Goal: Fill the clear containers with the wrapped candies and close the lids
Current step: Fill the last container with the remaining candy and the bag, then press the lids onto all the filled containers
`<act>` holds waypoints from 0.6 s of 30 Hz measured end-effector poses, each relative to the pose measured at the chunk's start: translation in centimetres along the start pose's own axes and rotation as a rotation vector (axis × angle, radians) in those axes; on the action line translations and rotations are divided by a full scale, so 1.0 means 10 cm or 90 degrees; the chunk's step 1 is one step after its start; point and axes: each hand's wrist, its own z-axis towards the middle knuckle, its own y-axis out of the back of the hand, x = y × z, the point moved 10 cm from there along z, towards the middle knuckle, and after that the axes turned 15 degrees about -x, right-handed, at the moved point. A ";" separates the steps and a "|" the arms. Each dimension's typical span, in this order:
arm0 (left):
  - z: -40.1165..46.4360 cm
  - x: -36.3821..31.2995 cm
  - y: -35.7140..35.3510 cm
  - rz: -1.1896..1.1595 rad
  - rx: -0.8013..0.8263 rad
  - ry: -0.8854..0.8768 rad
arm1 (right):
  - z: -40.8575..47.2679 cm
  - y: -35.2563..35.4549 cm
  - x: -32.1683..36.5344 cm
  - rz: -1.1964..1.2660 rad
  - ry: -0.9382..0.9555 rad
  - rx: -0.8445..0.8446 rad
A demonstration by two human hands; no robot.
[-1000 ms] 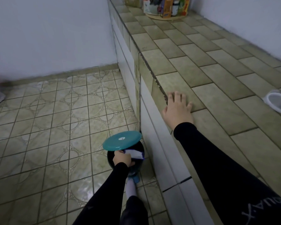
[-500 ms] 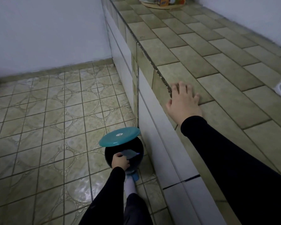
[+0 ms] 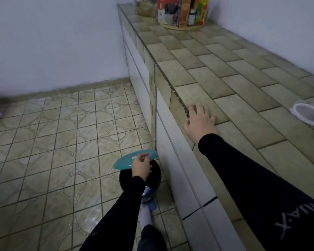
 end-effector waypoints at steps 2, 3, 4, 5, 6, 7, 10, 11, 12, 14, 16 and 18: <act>-0.12 -0.45 0.00 -0.032 -0.007 -0.072 | 0.02 0.05 -0.01 0.068 -0.004 0.022; -0.19 -0.68 0.01 -0.054 -0.008 -0.104 | 0.02 0.09 -0.02 0.102 -0.011 0.032; -0.29 -0.92 0.00 -0.071 -0.003 -0.141 | 0.01 0.16 -0.04 0.129 -0.019 0.034; -0.41 -1.18 -0.02 -0.080 0.006 -0.182 | 0.01 0.25 -0.08 0.151 -0.029 0.028; -0.52 -1.42 -0.04 -0.087 0.017 -0.224 | 0.01 0.32 -0.12 0.171 -0.039 0.027; -0.66 -1.66 -0.09 -0.093 0.034 -0.264 | 0.01 0.43 -0.17 0.191 -0.049 0.022; -1.13 -2.25 -0.34 -0.103 0.108 -0.365 | -0.01 0.81 -0.37 0.222 -0.073 -0.005; -1.29 -2.40 -0.46 -0.104 0.135 -0.389 | -0.02 0.96 -0.47 0.229 -0.086 -0.026; -1.45 -2.52 -0.59 -0.105 0.163 -0.405 | -0.03 1.13 -0.59 0.238 -0.102 -0.050; -1.82 -2.71 -0.87 -0.107 0.222 -0.431 | -0.11 1.46 -0.86 0.260 -0.136 -0.099; -2.25 -2.83 -1.17 -0.102 0.289 -0.462 | -0.25 1.81 -1.21 0.254 -0.170 -0.151; -2.70 -2.90 -1.46 -0.104 0.357 -0.486 | -0.42 2.14 -1.56 0.222 -0.200 -0.201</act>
